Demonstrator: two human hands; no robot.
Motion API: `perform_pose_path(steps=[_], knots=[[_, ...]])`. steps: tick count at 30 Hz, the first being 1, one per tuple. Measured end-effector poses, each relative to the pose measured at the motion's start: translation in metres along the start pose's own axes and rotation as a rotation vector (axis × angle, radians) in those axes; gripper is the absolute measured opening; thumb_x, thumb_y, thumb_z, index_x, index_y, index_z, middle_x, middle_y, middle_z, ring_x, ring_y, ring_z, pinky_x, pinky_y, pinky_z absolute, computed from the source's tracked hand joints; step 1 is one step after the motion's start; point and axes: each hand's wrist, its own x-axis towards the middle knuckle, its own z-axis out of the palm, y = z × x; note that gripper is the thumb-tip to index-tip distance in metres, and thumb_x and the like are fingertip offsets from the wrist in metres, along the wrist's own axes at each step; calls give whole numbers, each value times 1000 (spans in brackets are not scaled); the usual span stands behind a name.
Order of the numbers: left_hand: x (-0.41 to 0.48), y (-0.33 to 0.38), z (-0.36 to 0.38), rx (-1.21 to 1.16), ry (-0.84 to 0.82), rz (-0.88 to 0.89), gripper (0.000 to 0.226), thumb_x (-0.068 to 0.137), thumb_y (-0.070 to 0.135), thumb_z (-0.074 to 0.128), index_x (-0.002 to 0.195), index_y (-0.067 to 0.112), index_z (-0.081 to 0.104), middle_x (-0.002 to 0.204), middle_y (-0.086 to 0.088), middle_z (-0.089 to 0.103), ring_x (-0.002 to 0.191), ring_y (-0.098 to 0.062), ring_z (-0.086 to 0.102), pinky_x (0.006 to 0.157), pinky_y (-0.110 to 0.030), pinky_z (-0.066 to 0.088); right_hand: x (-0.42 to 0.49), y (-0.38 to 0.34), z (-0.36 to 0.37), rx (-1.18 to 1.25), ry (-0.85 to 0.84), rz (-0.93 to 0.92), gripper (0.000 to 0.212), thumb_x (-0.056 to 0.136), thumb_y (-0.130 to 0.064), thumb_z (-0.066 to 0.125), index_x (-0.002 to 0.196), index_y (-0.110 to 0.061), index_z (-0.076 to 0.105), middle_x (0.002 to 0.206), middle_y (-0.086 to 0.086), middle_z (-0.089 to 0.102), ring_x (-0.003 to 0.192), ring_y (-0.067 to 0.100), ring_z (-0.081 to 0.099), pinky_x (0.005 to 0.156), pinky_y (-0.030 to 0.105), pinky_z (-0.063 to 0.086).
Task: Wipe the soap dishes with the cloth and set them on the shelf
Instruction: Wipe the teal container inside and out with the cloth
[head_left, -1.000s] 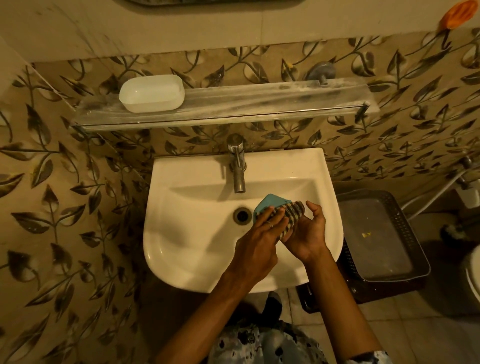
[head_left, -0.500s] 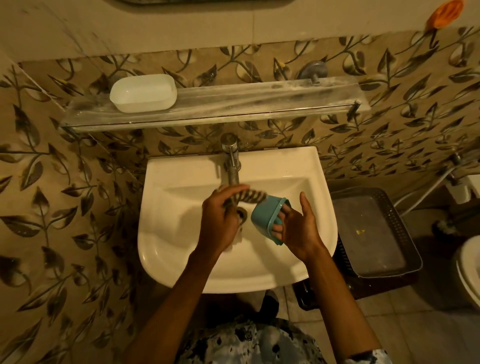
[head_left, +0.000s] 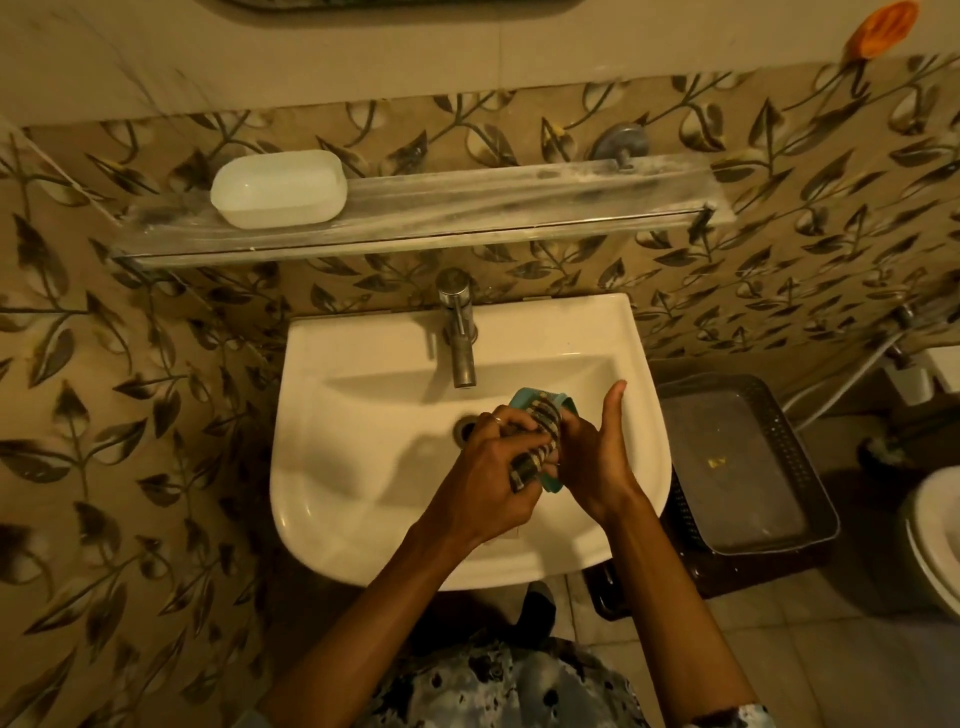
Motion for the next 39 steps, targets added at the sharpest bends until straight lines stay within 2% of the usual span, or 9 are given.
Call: perform_pose_path(steps=[5, 9, 11, 18, 23, 26, 29, 36, 39], knots=[[7, 0, -6, -63, 124, -59, 27, 78, 20, 74, 104, 13, 72, 113, -3, 56, 110, -17, 53, 97, -30, 46, 2, 0, 4, -185, -49, -37, 74, 87, -74, 21, 126, -22, 58, 119, 9, 69, 100, 22, 68, 81, 29, 56], [21, -2, -10, 17, 93, -39, 23, 81, 12, 69, 104, 13, 71, 111, -2, 55, 108, -13, 52, 98, -27, 46, 3, 2, 8, -278, -98, -59, 47, 87, -57, 36, 101, -19, 60, 77, -7, 68, 66, 7, 64, 60, 20, 51], [28, -3, -12, 62, 63, -36, 26, 82, 12, 67, 107, 14, 69, 112, -3, 53, 108, -13, 51, 98, -27, 46, 4, 3, 7, -263, -136, -36, 39, 85, -53, 37, 90, -21, 57, 69, -9, 64, 58, 5, 60, 56, 19, 50], [28, -1, -11, 109, 17, -55, 25, 80, 14, 67, 105, 16, 70, 107, -3, 52, 104, -17, 51, 92, -36, 49, 4, 5, 1, -179, -98, -12, 49, 82, -43, 37, 112, -11, 58, 96, 9, 71, 81, 26, 67, 85, 40, 53], [24, 1, -3, 123, 81, -123, 22, 82, 16, 67, 104, 17, 70, 110, -3, 53, 105, -17, 50, 89, -36, 50, 3, 7, 5, -209, -59, -16, 36, 95, -32, 29, 103, -14, 59, 90, 8, 68, 75, 21, 66, 80, 35, 52], [52, 6, -6, 150, 87, -120, 21, 86, 17, 64, 106, 17, 70, 111, -3, 52, 105, -17, 50, 85, -32, 50, 6, 6, 8, -262, -27, -4, 35, 84, -42, 37, 93, -16, 58, 80, 1, 68, 69, 18, 63, 75, 31, 51], [62, 6, -11, 170, 61, -108, 18, 87, 16, 63, 103, 16, 70, 108, -5, 55, 102, -18, 52, 85, -33, 50, 8, 5, 8, -243, -26, -4, 46, 76, -46, 39, 102, -14, 60, 92, 3, 70, 75, 23, 66, 82, 37, 53], [0, -15, 4, 57, 80, -104, 20, 83, 15, 66, 103, 17, 71, 111, -3, 56, 102, -14, 54, 89, -27, 51, 5, 1, 2, -156, -8, -15, 56, 84, -37, 39, 128, -7, 56, 107, 14, 66, 89, 28, 63, 98, 47, 46], [19, -13, 1, 87, 139, -99, 22, 83, 14, 66, 104, 16, 71, 110, -4, 55, 102, -16, 53, 87, -23, 47, 6, 4, 9, -220, -14, -2, 46, 81, -40, 44, 114, -11, 59, 102, 14, 65, 83, 28, 63, 94, 45, 48]])
